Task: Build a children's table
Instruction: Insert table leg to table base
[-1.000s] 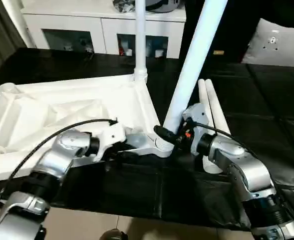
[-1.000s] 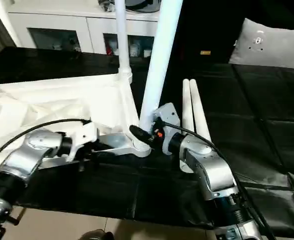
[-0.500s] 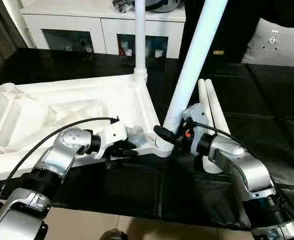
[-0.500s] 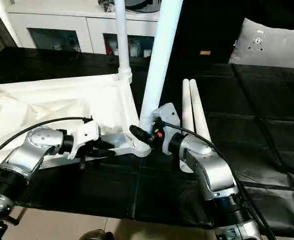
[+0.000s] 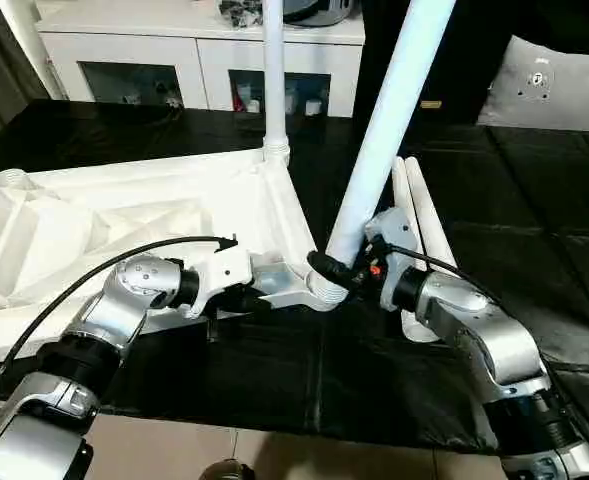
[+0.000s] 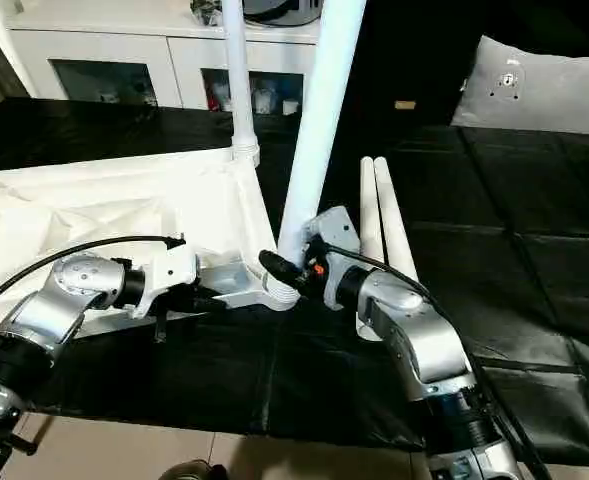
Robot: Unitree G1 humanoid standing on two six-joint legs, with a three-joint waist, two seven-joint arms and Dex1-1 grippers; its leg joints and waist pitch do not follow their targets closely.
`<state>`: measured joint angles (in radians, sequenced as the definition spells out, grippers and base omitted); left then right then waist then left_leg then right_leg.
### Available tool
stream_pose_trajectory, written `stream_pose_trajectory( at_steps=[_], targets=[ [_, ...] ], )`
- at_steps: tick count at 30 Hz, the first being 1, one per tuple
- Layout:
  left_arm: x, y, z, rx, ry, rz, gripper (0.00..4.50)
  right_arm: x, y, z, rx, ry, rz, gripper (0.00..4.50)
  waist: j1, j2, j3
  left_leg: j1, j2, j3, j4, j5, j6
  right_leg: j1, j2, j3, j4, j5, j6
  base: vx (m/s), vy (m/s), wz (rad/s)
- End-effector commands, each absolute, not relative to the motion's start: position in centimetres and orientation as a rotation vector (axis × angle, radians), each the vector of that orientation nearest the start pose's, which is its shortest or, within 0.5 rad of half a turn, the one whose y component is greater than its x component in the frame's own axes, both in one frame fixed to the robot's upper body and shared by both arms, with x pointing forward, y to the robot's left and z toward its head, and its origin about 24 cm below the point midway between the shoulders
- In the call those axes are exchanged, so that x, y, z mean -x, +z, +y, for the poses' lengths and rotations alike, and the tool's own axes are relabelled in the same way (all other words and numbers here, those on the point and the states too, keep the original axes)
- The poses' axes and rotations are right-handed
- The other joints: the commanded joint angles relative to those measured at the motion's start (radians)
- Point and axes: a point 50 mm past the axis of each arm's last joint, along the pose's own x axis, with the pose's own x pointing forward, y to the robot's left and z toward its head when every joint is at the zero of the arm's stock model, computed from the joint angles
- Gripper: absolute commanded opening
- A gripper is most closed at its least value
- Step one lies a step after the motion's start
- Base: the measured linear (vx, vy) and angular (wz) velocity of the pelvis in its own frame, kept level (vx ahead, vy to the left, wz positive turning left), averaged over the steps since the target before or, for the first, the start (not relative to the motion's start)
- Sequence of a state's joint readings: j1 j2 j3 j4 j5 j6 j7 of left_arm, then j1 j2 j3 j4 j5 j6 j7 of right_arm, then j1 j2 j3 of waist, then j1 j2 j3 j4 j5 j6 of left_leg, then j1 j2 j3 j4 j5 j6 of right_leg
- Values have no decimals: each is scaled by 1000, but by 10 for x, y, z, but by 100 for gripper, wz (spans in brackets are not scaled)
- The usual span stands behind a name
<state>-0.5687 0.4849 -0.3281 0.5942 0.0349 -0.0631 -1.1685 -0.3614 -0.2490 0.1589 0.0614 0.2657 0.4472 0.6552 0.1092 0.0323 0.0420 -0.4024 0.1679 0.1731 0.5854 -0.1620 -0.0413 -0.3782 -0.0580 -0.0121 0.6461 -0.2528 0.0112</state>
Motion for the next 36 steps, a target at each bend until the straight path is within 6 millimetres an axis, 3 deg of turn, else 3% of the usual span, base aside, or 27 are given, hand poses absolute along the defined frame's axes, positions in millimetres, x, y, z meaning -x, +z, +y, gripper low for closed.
stream_pose_trajectory(
  at_steps=[1,9,13,17,23,29,31,36],
  targets=[
    [-313,55,167,-580,-1306,413,0,-301,87,-107,11,888,201,189,3,10,-59,36,59,-26,-73,-246,-50,25,-82,33,-76,41,-212,0,0,0],
    [-309,57,168,-573,-1337,411,0,-304,83,-105,17,913,228,189,7,4,-61,33,58,-23,-68,-200,-25,28,-83,31,-70,95,-217,0,0,0],
    [-309,56,169,-580,-1332,410,0,-305,82,-103,7,920,234,189,6,-2,-60,34,60,-22,-69,-206,-21,27,-84,32,-74,51,-215,0,0,0],
    [-308,56,169,-577,-1334,407,0,-304,81,-102,2,928,237,189,6,1,-59,34,60,-22,-69,-202,-20,26,-83,32,-74,48,-211,0,0,0],
    [-307,55,167,-574,-1328,388,0,-304,80,-102,-2,929,239,189,6,-3,-60,32,58,-21,-67,-185,-12,28,-83,31,-72,71,-211,0,0,0],
    [-309,56,167,-588,-1293,372,0,-303,79,-101,-7,930,241,189,7,-2,-59,33,60,-21,-69,-203,-16,25,-84,32,-76,28,-208,0,0,0],
    [-308,56,166,-551,-1297,382,47,-302,78,-100,-13,929,241,189,7,-2,-59,33,60,-21,-69,-202,-17,24,-84,33,-75,26,-210,0,0,0],
    [-307,56,165,-539,-1297,372,93,-301,77,-100,-19,926,240,189,9,-3,-62,32,59,-20,-65,-172,-6,25,-82,30,-69,93,-214,0,0,0]
  ],
)
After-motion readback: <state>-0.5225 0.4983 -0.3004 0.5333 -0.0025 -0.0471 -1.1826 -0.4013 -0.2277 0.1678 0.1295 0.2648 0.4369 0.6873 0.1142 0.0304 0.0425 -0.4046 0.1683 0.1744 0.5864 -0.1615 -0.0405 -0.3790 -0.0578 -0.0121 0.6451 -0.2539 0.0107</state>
